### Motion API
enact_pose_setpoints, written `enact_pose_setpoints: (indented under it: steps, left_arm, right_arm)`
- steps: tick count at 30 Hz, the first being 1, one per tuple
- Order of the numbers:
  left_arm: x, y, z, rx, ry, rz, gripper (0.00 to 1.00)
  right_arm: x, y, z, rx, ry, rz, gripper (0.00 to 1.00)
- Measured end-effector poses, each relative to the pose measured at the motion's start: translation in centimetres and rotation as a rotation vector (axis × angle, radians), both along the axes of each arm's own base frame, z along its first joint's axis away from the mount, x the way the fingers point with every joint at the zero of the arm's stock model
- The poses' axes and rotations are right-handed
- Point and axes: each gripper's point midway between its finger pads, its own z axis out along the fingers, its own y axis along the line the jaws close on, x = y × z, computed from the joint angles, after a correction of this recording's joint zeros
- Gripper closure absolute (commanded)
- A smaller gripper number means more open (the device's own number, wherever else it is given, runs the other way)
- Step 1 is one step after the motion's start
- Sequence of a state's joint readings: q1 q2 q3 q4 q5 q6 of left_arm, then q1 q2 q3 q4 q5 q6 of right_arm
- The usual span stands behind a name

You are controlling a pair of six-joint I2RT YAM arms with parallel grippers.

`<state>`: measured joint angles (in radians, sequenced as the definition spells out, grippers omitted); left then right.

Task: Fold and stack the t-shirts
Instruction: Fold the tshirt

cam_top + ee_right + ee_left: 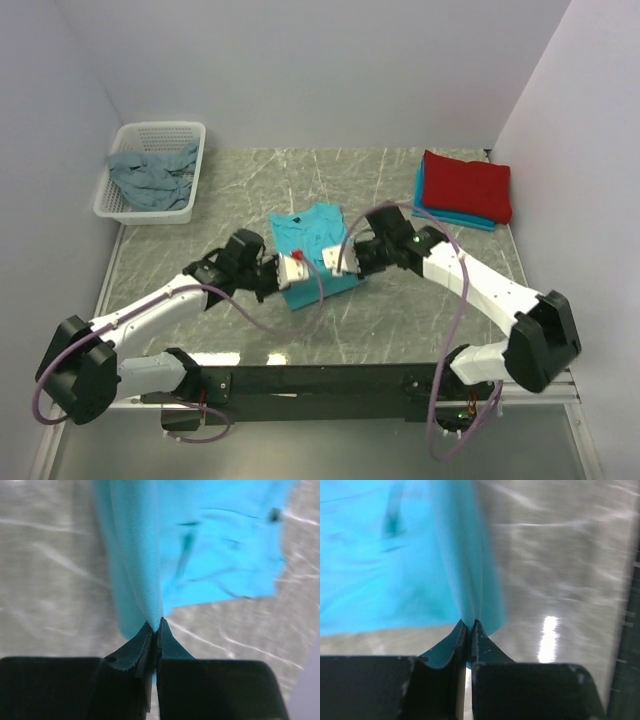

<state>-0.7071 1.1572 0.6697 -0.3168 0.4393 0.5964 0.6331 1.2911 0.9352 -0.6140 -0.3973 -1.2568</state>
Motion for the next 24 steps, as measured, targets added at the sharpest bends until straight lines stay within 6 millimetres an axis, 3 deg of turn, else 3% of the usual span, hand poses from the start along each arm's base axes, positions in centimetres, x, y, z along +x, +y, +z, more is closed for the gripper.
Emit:
enact_pose_setpoints:
  steps: [2,6,10,17,24]
  left_arm:
    - [2.8,0.7,1.3,-0.027,-0.038,0.064,1.00]
    - [8.7,1.5,3.9,-0.067,-0.101,0.158,1.00]
    - [13.7,2.0,4.3,-0.075,-0.114,0.211,1.00]
    - [18.6,4.1,1.3,-0.058,-0.063,0.293,0.99]
    - [21.4,4.9,1.7,-0.067,-0.081,0.336,1.00]
  right_arm:
    - [2.5,0.7,1.5,0.017,-0.019,-0.042,1.00]
    - [6.9,1.8,2.5,0.030,-0.019,-0.121,1.00]
    - [11.8,2.7,2.6,0.050,-0.006,-0.227,1.00]
    - [19.1,4.5,2.3,0.092,-0.018,-0.361,1.00]
    - [21.9,5.5,0.8,0.093,-0.012,-0.410,1.00]
